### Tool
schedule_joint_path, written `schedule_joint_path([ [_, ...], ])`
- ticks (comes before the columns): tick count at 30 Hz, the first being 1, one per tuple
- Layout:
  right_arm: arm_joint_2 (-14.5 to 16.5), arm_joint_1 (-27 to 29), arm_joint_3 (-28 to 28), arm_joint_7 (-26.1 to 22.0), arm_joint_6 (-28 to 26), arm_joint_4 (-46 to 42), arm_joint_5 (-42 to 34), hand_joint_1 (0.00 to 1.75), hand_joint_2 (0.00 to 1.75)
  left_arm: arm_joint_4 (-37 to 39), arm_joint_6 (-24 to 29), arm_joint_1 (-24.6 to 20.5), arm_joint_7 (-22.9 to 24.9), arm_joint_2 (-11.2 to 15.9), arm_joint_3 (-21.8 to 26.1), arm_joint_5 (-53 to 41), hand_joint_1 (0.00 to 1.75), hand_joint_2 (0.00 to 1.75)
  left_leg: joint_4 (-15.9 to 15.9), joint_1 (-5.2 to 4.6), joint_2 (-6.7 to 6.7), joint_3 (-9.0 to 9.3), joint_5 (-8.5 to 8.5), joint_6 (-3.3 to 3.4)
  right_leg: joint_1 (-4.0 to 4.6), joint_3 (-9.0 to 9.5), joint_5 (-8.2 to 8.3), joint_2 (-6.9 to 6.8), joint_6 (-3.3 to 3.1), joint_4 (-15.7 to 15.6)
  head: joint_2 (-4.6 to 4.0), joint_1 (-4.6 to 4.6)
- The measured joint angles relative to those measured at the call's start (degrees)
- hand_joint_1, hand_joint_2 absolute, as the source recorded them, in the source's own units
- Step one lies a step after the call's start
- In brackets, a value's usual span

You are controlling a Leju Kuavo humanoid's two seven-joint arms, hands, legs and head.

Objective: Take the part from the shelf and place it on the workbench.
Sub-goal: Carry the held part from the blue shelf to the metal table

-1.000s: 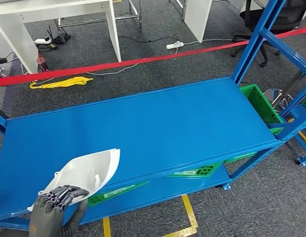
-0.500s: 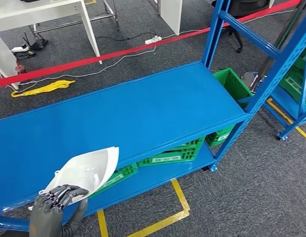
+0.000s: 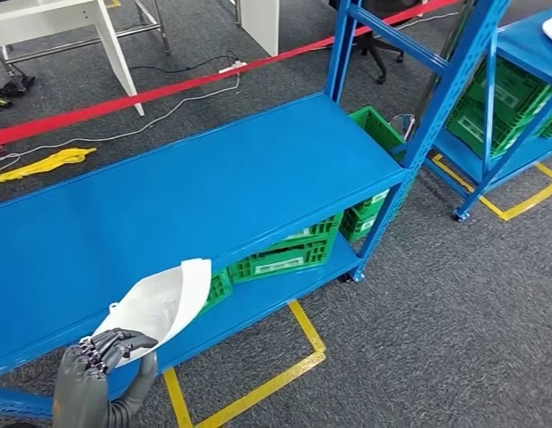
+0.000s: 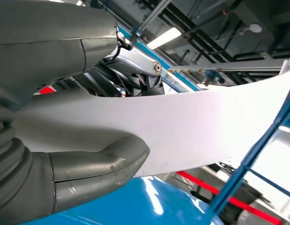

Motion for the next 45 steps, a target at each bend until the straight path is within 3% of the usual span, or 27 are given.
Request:
schedule_joint_path([
  [2, 0.0, -0.5, -0.6, -0.5, 0.5, 0.1, 0.8, 0.0, 1.75, 0.0, 0.1, 0.1, -0.3, -0.1, 0.1, 0.3, 1.75, 1.75, 0.4, -0.21, 0.81, -0.65, 0.72, -0.45, 0.27, 6.51, -0.47, -1.84, -0.4, -9.1, 0.0, 0.01],
  [4, 0.0, -1.0, -1.3, -0.9, 0.8, 0.2, 1.3, 0.0, 1.75, 0.0, 0.1, 0.2, -0.5, -0.3, 0.3, 0.5, 1.75, 1.75, 0.7, -0.31, 1.81, -0.89, 1.53, -0.91, 0.58, 8.55, -1.7, -2.22, -1.02, -13.3, 0.0, 0.03],
  [6, 0.1, -1.2, -2.1, -1.1, 0.9, 0.4, 2.0, 0.0, 1.75, 0.0, -0.2, 0.0, -0.7, -0.6, 0.3, 0.5, 1.75, 1.75, 0.9, -0.19, 1.88, -1.33, 1.57, -1.55, 0.52, 7.21, -1.04, -1.43, -1.91, -13.3, 0.0, 0.04],
  [7, 0.1, -1.3, -2.6, -1.3, 1.0, 0.5, 2.5, 0.0, 1.75, 0.0, -0.5, -0.1, -0.7, -0.8, 0.3, 0.4, 1.75, 1.75, 1.8, -0.1, 0.98, -1.76, 0.13, -1.97, 0.43, 6.47, -0.43, -1.07, -2.34, -13.2, 0.0, 0.04],
  [9, 0.2, -1.6, -3.2, -1.6, 1.1, 0.8, 3.3, 0.0, 1.75, 0.0, -1.1, -0.1, -0.8, -1.3, 0.4, 0.2, 1.75, 1.75, 6.7, 0.05, -1.46, -3.13, -5.86, -2.68, 0.28, 4.76, 1.07, -0.25, -3.01, -13.1, 0.0, 0.02],
  [11, 0.2, -2.2, -3.6, -1.8, 1.1, 1.0, 3.7, 0.0, 1.75, 0.0, -1.4, -0.2, -0.9, -1.6, 0.4, 0.1, 1.75, 1.75, 13.8, 0.09, -2.54, -4.21, -10.99, -2.85, 0.29, 2.96, 2.6, 0.84, -3.25, -12.9, 0.0, 0.02],
  [12, 0.2, -2.4, -3.9, -1.8, 1.2, 1.0, 3.8, 0.0, 1.75, 0.0, -1.4, -0.2, -1.0, -1.8, 0.5, 0.1, 1.75, 1.75, 16.2, 0.08, -2.71, -4.22, -11.37, -2.8, 0.3, 1.93, 3.34, 1.42, -3.22, -12.6, 0.0, 0.03],
  [13, 0.2, -2.6, -4.1, -1.9, 1.2, 1.1, 3.9, 0.0, 1.75, 0.0, -1.5, -0.2, -1.1, -1.9, 0.5, 0.2, 1.75, 1.75, 17.3, 0.08, -2.81, -3.68, -10.26, -2.69, 0.3, 0.73, 4.02, 1.95, -3.1, -12.3, 0.0, 0.03],
  [14, 0.2, -2.7, -4.4, -1.9, 1.2, 1.3, 4.1, 0.0, 1.75, 0.0, -1.7, -0.3, -1.2, -2.0, 0.5, 0.5, 1.75, 1.75, 16.7, 0.09, -2.99, -2.41, -8.28, -2.51, 0.28, -0.56, 4.66, 2.46, -2.92, -11.9, 0.0, 0.03],
  [16, 0.3, -2.8, -5.0, -2.2, 1.2, 1.5, 4.9, 0.0, 1.75, 0.0, -2.9, -0.4, -1.9, -2.1, 0.5, 3.3, 1.75, 1.75, 10.8, 0.12, -4.38, 2.26, -5.5, -2.06, 0.27, -2.79, 5.75, 3.4, -2.43, -11.0, 0.0, 0.03],
  [18, 0.4, -3.2, -5.8, -2.6, 1.2, 1.6, 6.3, 0.0, 1.75, 0.1, -5.5, -0.5, -3.4, -2.2, 0.4, 10.4, 1.75, 1.75, 3.3, 0.23, -6.16, 7.01, -6.49, -1.66, 0.38, -4.29, 6.96, 4.37, -2.0, -10.3, 0.01, 0.07],
  [19, 0.4, -3.5, -6.3, -2.8, 1.3, 1.7, 6.9, 0.0, 1.75, 0.2, -7.1, -0.6, -4.3, -2.2, 0.5, 14.8, 1.75, 1.75, 1.2, 0.22, -6.57, 8.05, -7.34, -1.53, 0.42, -4.86, 7.67, 4.82, -1.76, -10.2, 0.01, 0.1],
  [21, 0.3, -3.7, -7.4, -2.8, 1.2, 1.9, 7.8, 0.0, 1.75, 0.7, -9.8, -0.8, -6.0, -2.3, 0.7, 21.4, 1.75, 1.75, 0.3, 0.25, -5.83, 7.55, -7.44, -1.02, 0.39, -5.81, 8.69, 5.28, -1.18, -10.2, 0.0, 0.08],
  [23, 0.2, -3.8, -8.5, -2.8, 1.1, 2.2, 8.2, 0.0, 1.75, 1.4, -11.6, -0.7, -7.2, -2.5, 1.0, 23.9, 1.75, 1.75, 0.4, 0.35, -4.73, 6.36, -6.51, -0.09, 0.37, -7.02, 6.1, 3.78, -0.58, -8.1, 0.0, 0.3],
  [25, 0.2, -3.9, -9.0, -2.8, 1.2, 2.5, 8.4, 0.0, 1.75, 1.9, -12.6, -0.5, -7.7, -2.7, 1.3, 24.2, 1.75, 1.75, 0.4, 0.27, -3.58, 5.27, -5.51, 0.5, 0.29, -8.61, 0.52, 1.79, -0.17, -1.9, 0.0, 0.58],
  [26, 0.2, -4.0, -9.1, -2.8, 1.4, 2.5, 8.4, 0.0, 1.75, 2.1, -12.8, -0.5, -7.9, -2.8, 1.4, 24.1, 1.75, 1.75, 0.4, 0.18, -2.91, 4.68, -4.99, 0.59, 0.24, -9.28, -1.5, 1.4, -0.03, 2.0, 0.0, 0.63],
  [27, 0.2, -4.1, -9.2, -2.8, 1.6, 2.6, 8.4, 0.0, 1.75, 2.3, -13.0, -0.4, -8.0, -2.9, 1.4, 23.9, 1.75, 1.75, 0.4, 0.09, -2.21, 4.04, -4.47, 0.62, 0.23, -9.55, -2.17, 1.23, 0.04, 5.2, 0.0, 0.63],
  [29, 0.2, -4.1, -9.5, -2.8, 1.9, 2.6, 8.4, 0.0, 1.75, 2.6, -13.1, -0.4, -8.0, -3.1, 1.6, 23.4, 1.75, 1.75, 0.5, -0.15, -0.99, 2.72, -3.44, 0.6, 0.26, -7.74, 0.02, 1.07, -0.14, 6.7, 0.0, 0.63],
  [31, 0.2, -4.1, -9.8, -2.8, 2.1, 2.6, 8.4, 0.0, 1.75, 2.8, -13.2, -0.4, -8.0, -3.3, 1.8, 23.0, 1.75, 1.75, 0.5, -0.44, -0.12, 1.67, -2.51, 0.44, 0.48, -2.07, 2.23, 0.01, -0.8, 0.7, 0.01, 0.61],
  [33, 0.2, -4.4, -10.0, -2.9, 2.2, 2.6, 8.4, 0.0, 1.75, 2.9, -13.1, -0.5, -8.1, -3.5, 1.9, 22.4, 1.75, 1.75, 0.6, -0.73, 0.72, 1.16, -1.77, 0.06, 0.91, 4.4, 0.71, -1.68, -1.53, -8.2, 0.01, 0.64],
  [34, 0.2, -4.6, -10.0, -2.9, 2.2, 2.6, 8.4, 0.0, 1.75, 2.9, -13.0, -0.5, -8.2, -3.6, 2.0, 22.2, 1.75, 1.75, 0.7, -0.79, 1.22, 1.05, -1.42, -0.21, 1.1, 6.15, -0.41, -2.09, -1.77, -11.2, 0.01, 0.63],
  [37, 0.2, -4.7, -10.4, -2.9, 1.8, 2.7, 8.4, 0.0, 1.75, 2.9, -13.1, -0.8, -8.8, -3.8, 2.0, 22.4, 1.75, 1.75, 1.2, -0.73, 1.79, 0.68, -1.28, -1.13, 1.06, 6.1, -0.41, -1.03, -2.57, -13.1, 0.0, 0.6],
  [39, 0.1, -4.6, -10.5, -2.9, 1.5, 2.9, 8.3, 0.0, 1.75, 2.9, -13.4, -0.9, -9.2, -3.8, 2.0, 23.3, 1.75, 1.75, 5.1, -0.49, -0.34, -0.85, -4.66, -1.9, 0.82, 5.41, 0.42, -0.24, -3.22, -13.2, 0.0, 0.54],
  [41, 0.1, -4.7, -10.6, -2.9, 1.3, 3.1, 8.3, 0.0, 1.75, 2.9, -13.5, -0.8, -9.6, -3.8, 2.0, 24.1, 1.75, 1.75, 12.9, -0.24, -2.34, -3.78, -9.47, -2.37, 0.81, 4.52, 1.21, 0.68, -3.58, -13.1, 0.0, 0.5],
  [42, 0.1, -4.8, -10.5, -2.9, 1.2, 3.3, 8.3, 0.0, 1.75, 2.9, -13.5, -0.8, -9.8, -3.8, 2.0, 24.4, 1.75, 1.75, 16.0, -0.21, -2.68, -4.85, -10.65, -2.43, 0.84, 4.09, 1.57, 1.22, -3.63, -12.9, 0.0, 0.51],
  [43, 0.1, -4.8, -10.5, -2.9, 1.1, 3.4, 8.3, 0.0, 1.75, 2.9, -13.6, -0.8, -10.0, -3.8, 2.0, 24.6, 1.75, 1.75, 17.3, -0.2, -2.87, -5.08, -10.6, -2.42, 0.86, 3.66, 1.89, 1.79, -3.62, -12.7, 0.0, 0.51],
  [45, 0.1, -4.7, -10.5, -2.9, 1.0, 3.6, 8.3, 0.0, 1.75, 3.0, -13.6, -0.9, -10.0, -3.8, 2.0, 24.8, 1.75, 1.75, 13.4, -0.19, -3.29, -2.41, -7.32, -2.23, 0.86, 2.93, 2.26, 2.95, -3.49, -12.2, 0.0, 0.51],
])
